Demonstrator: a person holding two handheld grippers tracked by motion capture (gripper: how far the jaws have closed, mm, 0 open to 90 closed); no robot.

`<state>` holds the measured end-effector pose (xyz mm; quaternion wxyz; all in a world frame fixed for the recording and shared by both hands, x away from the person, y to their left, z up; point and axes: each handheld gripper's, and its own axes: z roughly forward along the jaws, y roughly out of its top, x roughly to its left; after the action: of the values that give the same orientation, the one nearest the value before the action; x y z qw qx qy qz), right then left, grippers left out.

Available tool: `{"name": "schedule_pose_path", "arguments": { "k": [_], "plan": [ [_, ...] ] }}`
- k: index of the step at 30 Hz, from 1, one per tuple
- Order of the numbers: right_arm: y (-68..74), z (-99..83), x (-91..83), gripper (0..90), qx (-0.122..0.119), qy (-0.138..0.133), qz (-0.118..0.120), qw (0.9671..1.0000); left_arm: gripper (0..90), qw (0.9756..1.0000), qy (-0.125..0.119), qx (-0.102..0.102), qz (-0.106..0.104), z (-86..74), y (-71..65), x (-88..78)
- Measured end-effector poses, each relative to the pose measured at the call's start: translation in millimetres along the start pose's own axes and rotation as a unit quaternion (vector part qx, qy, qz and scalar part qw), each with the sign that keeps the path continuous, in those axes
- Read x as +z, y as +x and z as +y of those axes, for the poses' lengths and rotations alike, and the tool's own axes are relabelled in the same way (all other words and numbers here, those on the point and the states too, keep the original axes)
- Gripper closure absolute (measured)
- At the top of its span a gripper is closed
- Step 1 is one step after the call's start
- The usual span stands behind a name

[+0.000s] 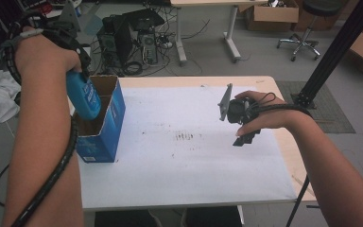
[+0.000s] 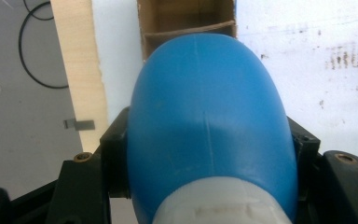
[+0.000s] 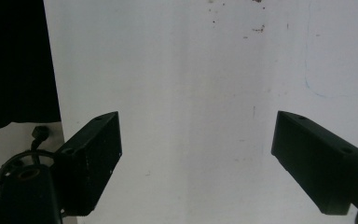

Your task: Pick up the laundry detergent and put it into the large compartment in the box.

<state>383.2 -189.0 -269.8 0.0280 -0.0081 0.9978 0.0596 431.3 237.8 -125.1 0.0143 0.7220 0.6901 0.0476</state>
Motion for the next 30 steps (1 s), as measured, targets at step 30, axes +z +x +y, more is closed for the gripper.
{"name": "schedule_pose_path", "arguments": {
  "k": [30],
  "plan": [
    [1.0, 1.7, 0.4, 16.1, 0.001, -0.002, 0.0, 1.0, 37.8, 0.9983, 0.052, -0.001, -0.024, -5.0, 8.3, 113.3]
  ]
}}
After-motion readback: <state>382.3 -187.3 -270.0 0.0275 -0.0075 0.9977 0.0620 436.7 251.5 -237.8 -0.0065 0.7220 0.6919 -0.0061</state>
